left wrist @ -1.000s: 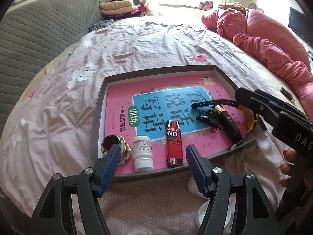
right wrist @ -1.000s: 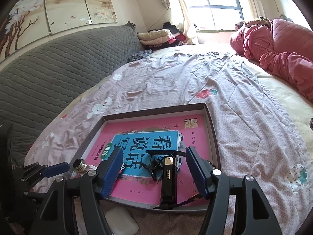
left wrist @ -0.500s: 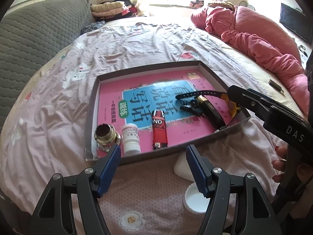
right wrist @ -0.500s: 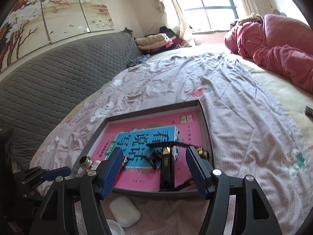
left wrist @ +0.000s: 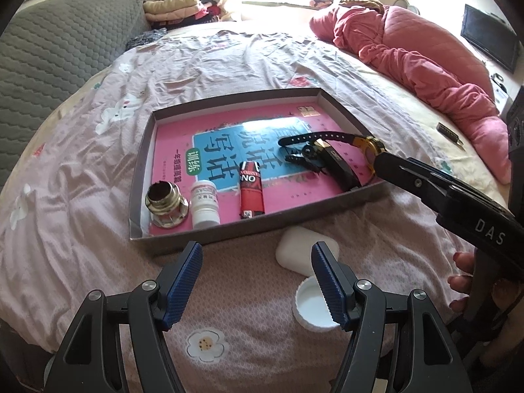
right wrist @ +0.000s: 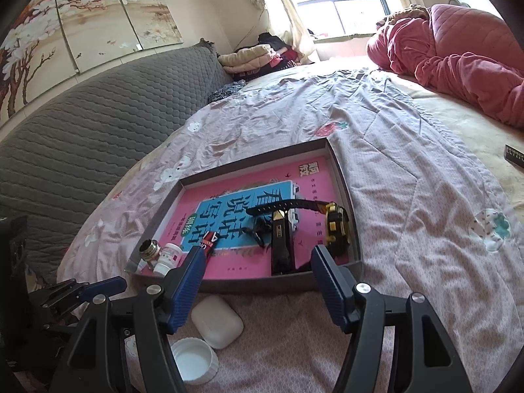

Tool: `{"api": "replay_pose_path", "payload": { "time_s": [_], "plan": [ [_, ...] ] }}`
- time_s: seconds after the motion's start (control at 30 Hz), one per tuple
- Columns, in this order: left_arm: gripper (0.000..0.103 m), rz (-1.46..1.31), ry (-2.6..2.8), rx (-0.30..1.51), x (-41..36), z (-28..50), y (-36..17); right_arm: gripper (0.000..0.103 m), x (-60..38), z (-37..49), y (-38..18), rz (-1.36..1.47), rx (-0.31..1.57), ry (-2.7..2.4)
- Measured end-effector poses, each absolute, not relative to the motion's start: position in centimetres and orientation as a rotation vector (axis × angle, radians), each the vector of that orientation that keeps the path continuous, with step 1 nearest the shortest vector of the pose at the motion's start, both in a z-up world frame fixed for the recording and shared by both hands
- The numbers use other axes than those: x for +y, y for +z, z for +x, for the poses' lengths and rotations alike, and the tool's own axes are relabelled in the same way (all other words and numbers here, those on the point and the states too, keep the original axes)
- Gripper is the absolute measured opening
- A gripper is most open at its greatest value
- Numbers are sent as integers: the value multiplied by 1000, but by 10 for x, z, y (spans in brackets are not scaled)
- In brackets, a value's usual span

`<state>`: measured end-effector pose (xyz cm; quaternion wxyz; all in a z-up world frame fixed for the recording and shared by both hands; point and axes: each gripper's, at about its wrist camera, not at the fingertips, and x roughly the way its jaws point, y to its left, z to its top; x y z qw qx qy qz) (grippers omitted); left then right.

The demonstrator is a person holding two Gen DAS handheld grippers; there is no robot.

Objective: Organize rigid objects
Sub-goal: 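Withdraw both grippers from the tray toward the white bottle cap and earbud case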

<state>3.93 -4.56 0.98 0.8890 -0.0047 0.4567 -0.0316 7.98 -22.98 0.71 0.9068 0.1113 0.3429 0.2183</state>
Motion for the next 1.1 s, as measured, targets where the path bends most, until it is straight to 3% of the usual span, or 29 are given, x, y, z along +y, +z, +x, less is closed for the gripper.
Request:
{"api": "replay_pose_path", "payload": {
  "time_s": [1.1],
  "plan": [
    [71,-48,-227,1052,-78,19,-28,66,-223,71,4,196,736,459]
  ]
}}
